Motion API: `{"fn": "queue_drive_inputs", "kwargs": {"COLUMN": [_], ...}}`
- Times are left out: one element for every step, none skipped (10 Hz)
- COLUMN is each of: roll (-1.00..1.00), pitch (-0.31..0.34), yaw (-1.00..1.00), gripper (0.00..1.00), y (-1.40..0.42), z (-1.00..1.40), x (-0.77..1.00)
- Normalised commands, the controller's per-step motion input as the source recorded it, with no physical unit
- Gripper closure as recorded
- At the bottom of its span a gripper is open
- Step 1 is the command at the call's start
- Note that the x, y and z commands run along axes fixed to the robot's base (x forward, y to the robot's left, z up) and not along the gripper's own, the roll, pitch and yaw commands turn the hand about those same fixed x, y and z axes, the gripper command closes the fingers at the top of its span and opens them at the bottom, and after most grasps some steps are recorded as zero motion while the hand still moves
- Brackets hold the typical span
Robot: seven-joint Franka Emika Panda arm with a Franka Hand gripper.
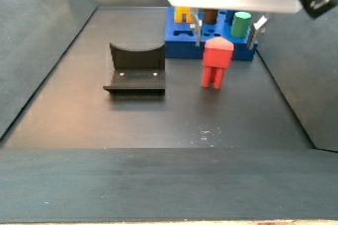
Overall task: Pick up the 3 prong object. Move up. Move to above the board. Insert the 3 prong object.
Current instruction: Pick up the 3 prong object.
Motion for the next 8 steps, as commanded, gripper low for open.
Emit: {"fn": "queue_drive_inputs", "kwargs": {"roll": [-0.16,-0.15,-0.1,-0.09,-0.07,-0.07,-0.06,-0.01], "pitch": [-0.151,-0.13,-0.111,-0.091,-0.06,-0.003,-0.006,0.0], "yaw": [0.12,0.13,0.03,0.0,-0.02,-0.14,-0.15,-0.28], "gripper": [0.0,0.0,0.0,0.0,0.0,0.0,0.0,0.0], "y": [-0.19,-0.23,-0.22,-0.22,-0.14,0.0,0.0,0.0], "z": [-0.45,-0.38,-0.35,-0.33,-0.27,-0.15,-0.13,-0.17], "x": [0.0,0.0,0.0,0.02,0.06,0.07,0.03,0.0]}}
